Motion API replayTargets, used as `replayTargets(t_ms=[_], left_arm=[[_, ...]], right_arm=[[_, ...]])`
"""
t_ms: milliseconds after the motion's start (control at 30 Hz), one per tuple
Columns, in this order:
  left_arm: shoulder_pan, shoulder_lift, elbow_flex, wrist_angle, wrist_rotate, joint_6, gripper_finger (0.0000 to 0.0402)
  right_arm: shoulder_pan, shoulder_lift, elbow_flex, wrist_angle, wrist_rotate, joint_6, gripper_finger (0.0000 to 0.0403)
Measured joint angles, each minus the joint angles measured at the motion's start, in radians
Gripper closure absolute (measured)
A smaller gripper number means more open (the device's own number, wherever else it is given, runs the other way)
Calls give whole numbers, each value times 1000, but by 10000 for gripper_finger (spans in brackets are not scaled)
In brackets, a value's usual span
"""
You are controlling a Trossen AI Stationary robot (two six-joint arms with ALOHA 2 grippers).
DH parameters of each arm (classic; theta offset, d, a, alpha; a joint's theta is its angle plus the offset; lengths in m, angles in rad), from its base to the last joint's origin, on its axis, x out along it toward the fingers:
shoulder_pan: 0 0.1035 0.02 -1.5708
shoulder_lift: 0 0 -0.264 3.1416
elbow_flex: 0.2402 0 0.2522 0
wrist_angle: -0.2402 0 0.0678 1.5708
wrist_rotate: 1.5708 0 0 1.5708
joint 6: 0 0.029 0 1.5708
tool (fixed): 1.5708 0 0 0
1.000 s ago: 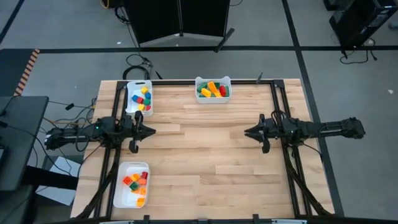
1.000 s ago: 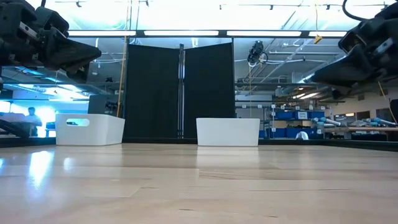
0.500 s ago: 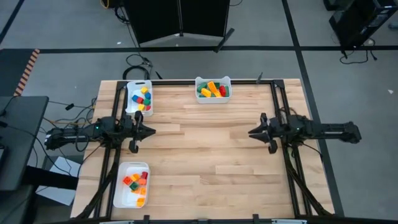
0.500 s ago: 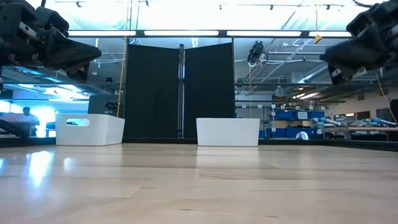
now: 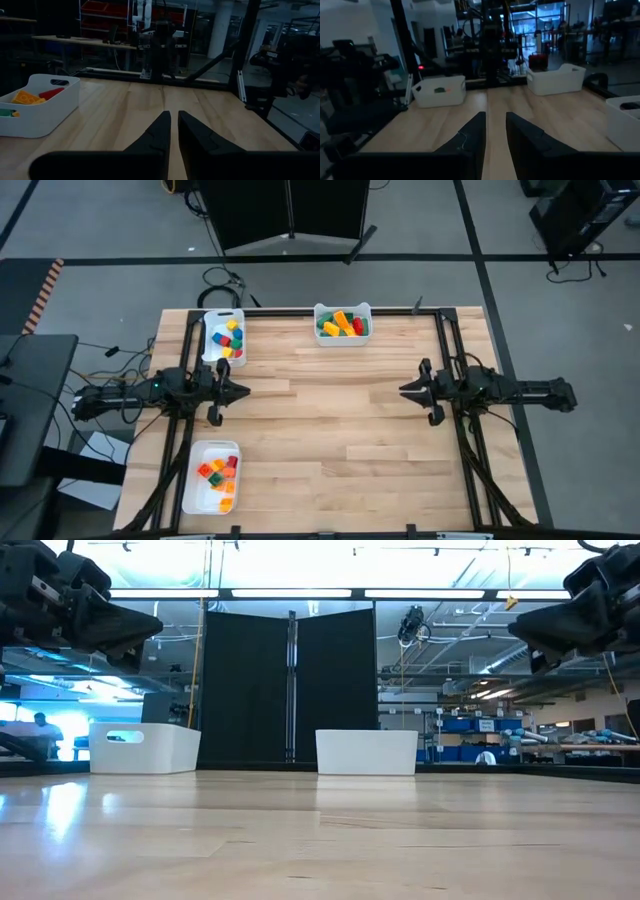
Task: Sort blocks by size
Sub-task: Return to Home position
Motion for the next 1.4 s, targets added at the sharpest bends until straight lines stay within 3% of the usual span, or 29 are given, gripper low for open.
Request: replayTargets(t_ms=[333,467,600,833,1300,1400], left_arm=[[0,0,0,4,-1,0,357],[0,0,0,4,-1,0,357],[0,0,0,4,-2,0,357],[0,0,0,4,-2,0,357],[0,0,0,4,-2,0,357],[0,0,0,4,-2,0,357]], right_arm=[[1,96,0,-10,22,-76,318],[5,160,0,-8,11,9,316],[28,214,0,5,-65,119,315],[36,244,0,5,-38,205,315],[33,244,0,6,12,-246,315],[33,244,0,5,35,-269,315]])
